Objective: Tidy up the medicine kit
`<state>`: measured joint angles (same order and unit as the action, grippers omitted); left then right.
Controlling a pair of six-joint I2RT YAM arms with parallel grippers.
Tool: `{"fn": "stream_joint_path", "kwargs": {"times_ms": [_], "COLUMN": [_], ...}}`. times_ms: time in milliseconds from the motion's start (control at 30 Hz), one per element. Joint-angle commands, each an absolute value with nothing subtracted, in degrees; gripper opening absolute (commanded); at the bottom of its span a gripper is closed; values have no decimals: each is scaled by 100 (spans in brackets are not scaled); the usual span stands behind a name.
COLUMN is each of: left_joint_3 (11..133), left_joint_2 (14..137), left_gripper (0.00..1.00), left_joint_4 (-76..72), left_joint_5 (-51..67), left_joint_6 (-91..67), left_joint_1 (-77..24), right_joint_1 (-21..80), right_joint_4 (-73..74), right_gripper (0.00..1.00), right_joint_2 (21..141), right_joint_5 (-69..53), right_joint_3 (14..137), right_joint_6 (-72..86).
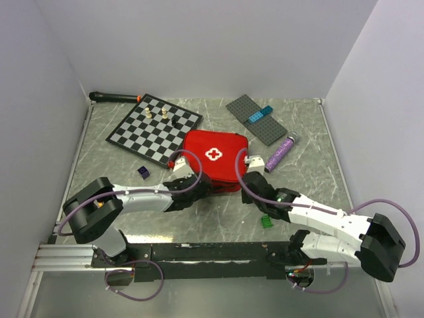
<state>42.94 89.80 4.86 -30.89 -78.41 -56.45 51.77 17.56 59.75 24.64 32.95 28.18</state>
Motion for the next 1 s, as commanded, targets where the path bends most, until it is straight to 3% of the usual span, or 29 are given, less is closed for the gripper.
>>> {"fn": "stream_joint_path", "kwargs": {"times_ms": [0, 467, 967], "left_joint_3": [3753, 3244, 2769], "left_joint_2": [8684, 8525, 8236], "left_gripper": [1, 1, 1], "left_joint_4": [1398, 844, 431], "left_joint_5": [-3094, -2690, -2426], "left_joint_6": [-6400, -5775, -5476], "left_joint_1": [-5599, -5599, -5643], "right_joint_1": [4291, 3410, 2787], "right_joint_4": [2075, 1284, 431], "right_gripper": [0, 0, 0], "right_joint_2": [5749, 6406, 8173], "right_joint_5": [2330, 2839, 2997], "right_joint_3": [3085, 3999, 5281], "right_joint_6": [3208, 2760, 2197]}}
